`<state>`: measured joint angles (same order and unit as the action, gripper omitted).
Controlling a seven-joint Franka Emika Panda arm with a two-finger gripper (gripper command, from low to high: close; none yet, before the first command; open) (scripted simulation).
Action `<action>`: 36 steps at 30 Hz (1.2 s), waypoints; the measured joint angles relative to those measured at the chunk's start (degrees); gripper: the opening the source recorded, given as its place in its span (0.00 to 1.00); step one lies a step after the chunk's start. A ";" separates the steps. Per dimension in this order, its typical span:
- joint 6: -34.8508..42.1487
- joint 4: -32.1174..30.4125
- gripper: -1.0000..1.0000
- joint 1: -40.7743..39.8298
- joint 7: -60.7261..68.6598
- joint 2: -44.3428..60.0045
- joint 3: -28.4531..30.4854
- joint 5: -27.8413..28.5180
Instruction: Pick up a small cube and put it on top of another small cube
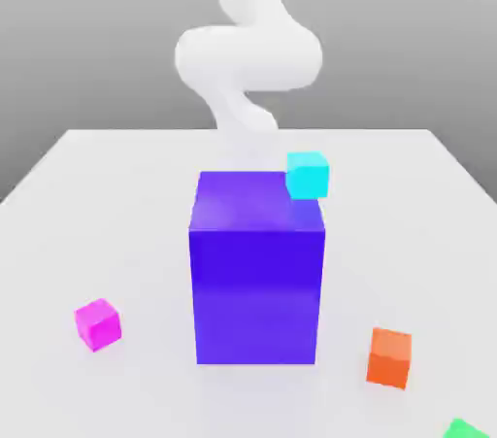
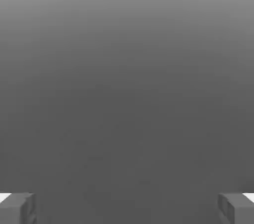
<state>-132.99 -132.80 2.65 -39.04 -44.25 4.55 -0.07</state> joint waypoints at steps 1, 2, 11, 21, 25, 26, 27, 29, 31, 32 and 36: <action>-0.50 -0.43 0.50 1.05 3.04 0.72 1.88 -0.15; -0.99 -0.85 0.50 2.03 5.97 1.43 3.66 -0.32; -5.33 -4.49 0.50 10.77 31.26 8.46 18.65 -1.70; -10.18 -8.54 0.50 21.14 59.60 17.58 34.70 -3.79; -12.10 -10.16 0.50 25.41 71.35 21.62 40.90 -5.23; -12.58 -10.56 0.50 26.53 74.33 22.65 42.48 -5.65; -13.05 -10.97 0.50 27.72 77.31 23.68 44.10 -6.06; -14.00 -11.77 0.50 29.92 83.49 25.87 47.13 -7.20; -14.87 -12.55 0.50 32.16 89.80 28.15 50.14 -8.54; -15.35 -12.95 0.50 33.47 92.96 29.27 51.82 -9.22; -16.99 -14.47 0.50 38.99 106.35 34.13 58.58 -12.93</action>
<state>-149.98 -147.27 41.64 67.31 -10.12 63.13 -12.99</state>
